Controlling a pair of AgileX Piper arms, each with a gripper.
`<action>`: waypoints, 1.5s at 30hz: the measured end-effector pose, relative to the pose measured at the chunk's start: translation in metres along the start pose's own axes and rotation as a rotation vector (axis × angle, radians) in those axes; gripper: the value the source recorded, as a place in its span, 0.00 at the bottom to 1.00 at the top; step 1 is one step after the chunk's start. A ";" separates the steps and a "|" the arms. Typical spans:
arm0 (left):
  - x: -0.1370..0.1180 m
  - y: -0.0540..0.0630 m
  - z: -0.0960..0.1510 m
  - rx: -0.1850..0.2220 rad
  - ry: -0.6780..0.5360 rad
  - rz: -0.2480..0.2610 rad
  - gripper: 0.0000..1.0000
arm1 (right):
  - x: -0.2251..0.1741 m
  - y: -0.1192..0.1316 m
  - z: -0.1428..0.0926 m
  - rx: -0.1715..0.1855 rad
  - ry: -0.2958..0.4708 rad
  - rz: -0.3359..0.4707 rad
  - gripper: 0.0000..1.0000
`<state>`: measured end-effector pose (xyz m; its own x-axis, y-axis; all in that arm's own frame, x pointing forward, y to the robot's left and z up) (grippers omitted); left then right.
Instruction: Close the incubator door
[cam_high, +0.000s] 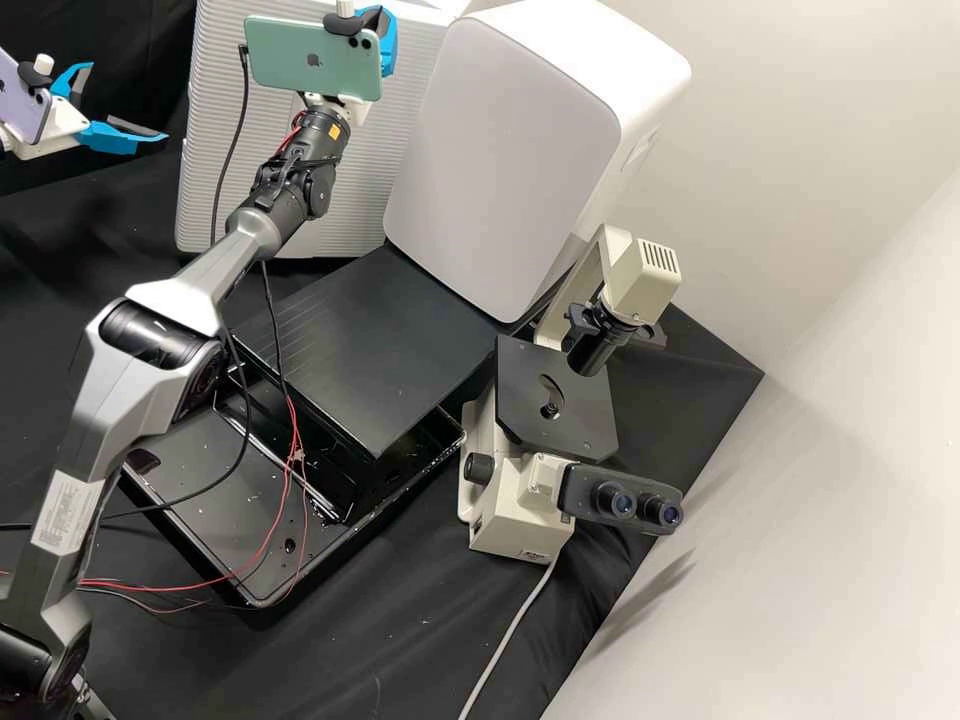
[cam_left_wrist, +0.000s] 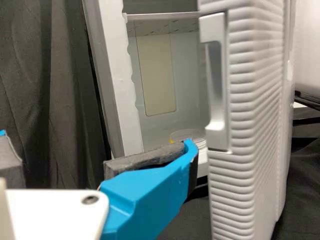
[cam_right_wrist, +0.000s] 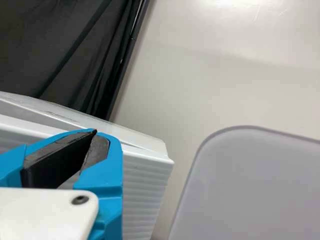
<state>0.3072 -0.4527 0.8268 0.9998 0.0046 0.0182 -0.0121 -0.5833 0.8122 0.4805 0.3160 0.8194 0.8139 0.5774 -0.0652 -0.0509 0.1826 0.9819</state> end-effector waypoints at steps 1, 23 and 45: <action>0.000 0.000 0.000 0.000 0.000 0.000 1.00 | 0.000 -0.001 0.000 -0.006 0.001 -0.003 0.00; 0.000 0.000 0.000 0.000 0.000 0.000 1.00 | 0.017 -0.012 -0.027 0.009 -0.043 -0.107 0.00; 0.000 0.000 0.000 0.000 0.000 0.000 1.00 | 0.036 -0.034 -0.043 0.066 -0.050 -0.131 0.00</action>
<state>0.3072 -0.4527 0.8268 0.9998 0.0046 0.0182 -0.0121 -0.5833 0.8122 0.4868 0.3645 0.7762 0.8392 0.5111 -0.1857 0.0942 0.1997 0.9753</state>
